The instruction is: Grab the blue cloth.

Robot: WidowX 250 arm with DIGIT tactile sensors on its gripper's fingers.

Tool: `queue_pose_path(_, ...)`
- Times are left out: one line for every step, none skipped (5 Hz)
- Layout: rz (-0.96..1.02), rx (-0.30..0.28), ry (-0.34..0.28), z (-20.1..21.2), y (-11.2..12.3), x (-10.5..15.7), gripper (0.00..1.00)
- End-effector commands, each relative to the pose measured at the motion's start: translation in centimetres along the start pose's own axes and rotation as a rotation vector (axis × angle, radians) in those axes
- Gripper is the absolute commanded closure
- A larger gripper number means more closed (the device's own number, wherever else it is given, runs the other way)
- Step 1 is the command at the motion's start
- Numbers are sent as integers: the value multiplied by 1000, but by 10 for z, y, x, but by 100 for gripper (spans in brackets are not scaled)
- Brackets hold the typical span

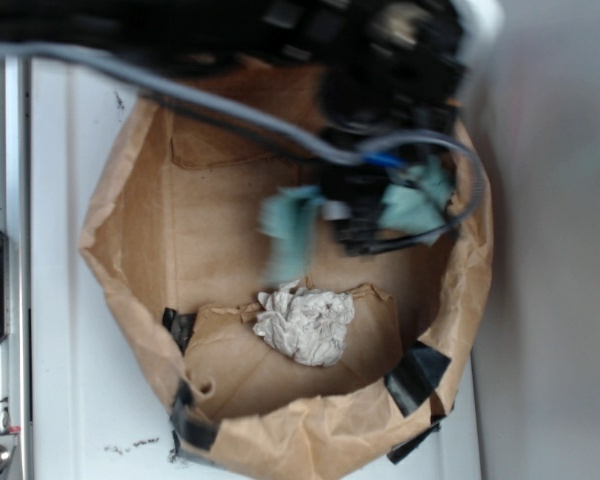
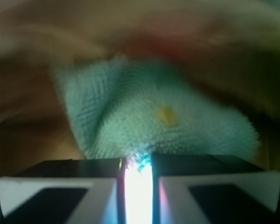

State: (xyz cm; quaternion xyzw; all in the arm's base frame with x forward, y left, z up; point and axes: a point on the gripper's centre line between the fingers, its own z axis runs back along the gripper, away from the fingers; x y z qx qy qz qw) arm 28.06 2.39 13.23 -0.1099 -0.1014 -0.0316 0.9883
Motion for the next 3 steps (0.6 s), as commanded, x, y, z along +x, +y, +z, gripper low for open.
queue_pose_path(-44,-71,-99,96,-4,-29,100)
queue_pose_path(-61,-30,-62,98,-6,-36,100)
queue_pose_path(-61,-30,-62,98,-6,-36,0)
